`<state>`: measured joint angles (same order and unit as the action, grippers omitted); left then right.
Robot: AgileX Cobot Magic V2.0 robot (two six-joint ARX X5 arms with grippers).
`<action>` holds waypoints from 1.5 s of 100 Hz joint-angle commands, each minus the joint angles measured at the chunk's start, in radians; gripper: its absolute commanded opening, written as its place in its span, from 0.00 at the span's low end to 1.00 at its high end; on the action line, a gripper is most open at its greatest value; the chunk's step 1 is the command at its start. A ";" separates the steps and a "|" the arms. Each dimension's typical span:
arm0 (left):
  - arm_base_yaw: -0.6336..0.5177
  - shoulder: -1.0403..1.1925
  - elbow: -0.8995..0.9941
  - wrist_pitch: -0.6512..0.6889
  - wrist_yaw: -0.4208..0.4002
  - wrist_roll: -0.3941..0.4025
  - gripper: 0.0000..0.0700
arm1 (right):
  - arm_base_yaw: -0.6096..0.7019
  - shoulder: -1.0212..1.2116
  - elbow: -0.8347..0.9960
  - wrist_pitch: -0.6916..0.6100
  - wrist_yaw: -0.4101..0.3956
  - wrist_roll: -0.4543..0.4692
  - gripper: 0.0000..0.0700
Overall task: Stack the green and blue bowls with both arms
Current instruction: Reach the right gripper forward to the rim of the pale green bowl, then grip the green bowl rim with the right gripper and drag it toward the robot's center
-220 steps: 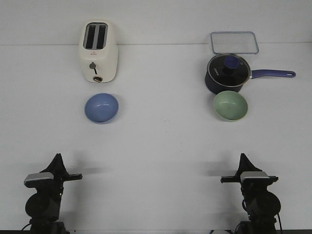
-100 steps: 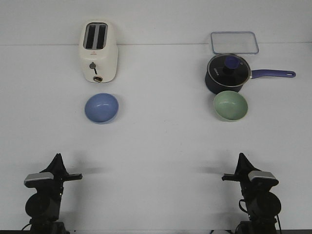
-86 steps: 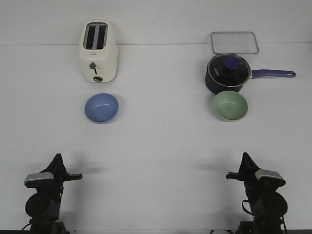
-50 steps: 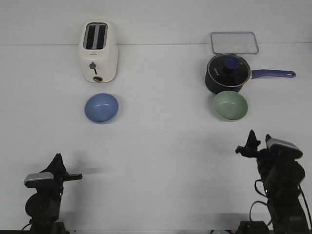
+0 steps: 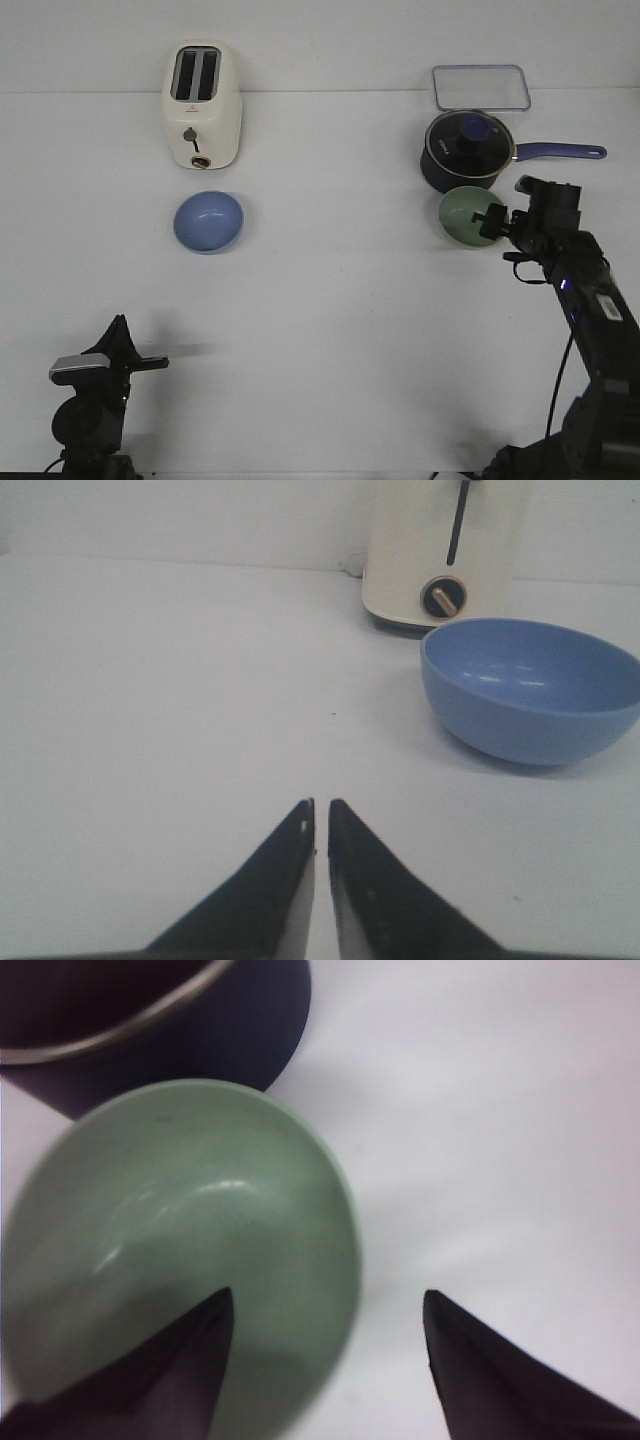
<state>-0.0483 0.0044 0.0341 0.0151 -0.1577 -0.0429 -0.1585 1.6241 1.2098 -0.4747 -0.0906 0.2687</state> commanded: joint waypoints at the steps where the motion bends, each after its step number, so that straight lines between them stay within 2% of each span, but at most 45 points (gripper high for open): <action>1: 0.000 -0.001 -0.020 0.013 0.001 0.005 0.02 | -0.006 0.061 0.042 0.006 -0.016 -0.007 0.57; 11: 0.000 -0.001 -0.020 0.013 0.001 0.005 0.02 | -0.006 0.122 0.061 0.024 -0.017 -0.003 0.57; 15: 0.000 -0.002 -0.020 0.013 0.001 0.005 0.02 | -0.006 0.138 0.061 0.034 -0.019 -0.003 0.53; 19: 0.000 -0.001 -0.020 0.013 0.001 0.005 0.02 | -0.006 0.146 0.061 0.037 -0.018 -0.002 0.42; 27: 0.000 -0.001 -0.020 0.014 0.001 0.005 0.02 | -0.006 0.146 0.061 0.043 -0.018 -0.003 0.03; 29: 0.000 -0.002 -0.020 0.013 0.001 0.005 0.02 | -0.006 0.145 0.061 0.047 -0.018 -0.003 0.00; 45: 0.000 -0.001 -0.020 0.013 0.001 0.005 0.02 | -0.008 0.096 0.061 0.018 -0.031 -0.002 0.00; 59: 0.000 -0.001 -0.020 0.013 0.001 0.005 0.02 | -0.019 -0.018 0.052 -0.024 -0.139 -0.006 0.00; 72: 0.000 -0.001 -0.020 0.013 0.001 0.005 0.02 | 0.011 -0.191 -0.021 -0.039 -0.175 -0.004 0.00; 86: 0.000 -0.001 -0.020 0.014 0.001 0.005 0.02 | 0.145 -0.423 -0.171 -0.035 -0.174 0.030 0.00; 100: 0.000 -0.001 -0.020 0.013 0.001 0.005 0.02 | 0.362 -0.574 -0.307 -0.036 -0.171 0.076 0.00; 104: 0.000 -0.001 -0.020 0.013 0.001 0.005 0.02 | 0.434 -0.591 -0.336 -0.035 -0.161 0.088 0.00; 111: 0.000 -0.001 -0.020 0.013 0.001 0.005 0.02 | 0.555 -0.600 -0.381 -0.035 -0.095 0.109 0.00; 117: 0.000 -0.001 -0.020 0.013 0.001 0.005 0.02 | 0.635 -0.594 -0.411 -0.034 -0.040 0.125 0.00; 124: 0.000 -0.001 -0.020 0.013 0.001 0.005 0.02 | 0.709 -0.571 -0.442 -0.004 -0.013 0.153 0.00; 140: 0.000 -0.001 -0.020 0.013 0.001 0.005 0.02 | 0.796 -0.491 -0.472 0.036 0.034 0.182 0.00; 150: 0.000 -0.002 -0.020 0.013 0.001 0.005 0.02 | 0.823 -0.437 -0.472 0.063 0.036 0.182 0.00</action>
<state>-0.0483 0.0044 0.0341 0.0151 -0.1577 -0.0429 0.6483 1.1553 0.7315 -0.4393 -0.0566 0.4278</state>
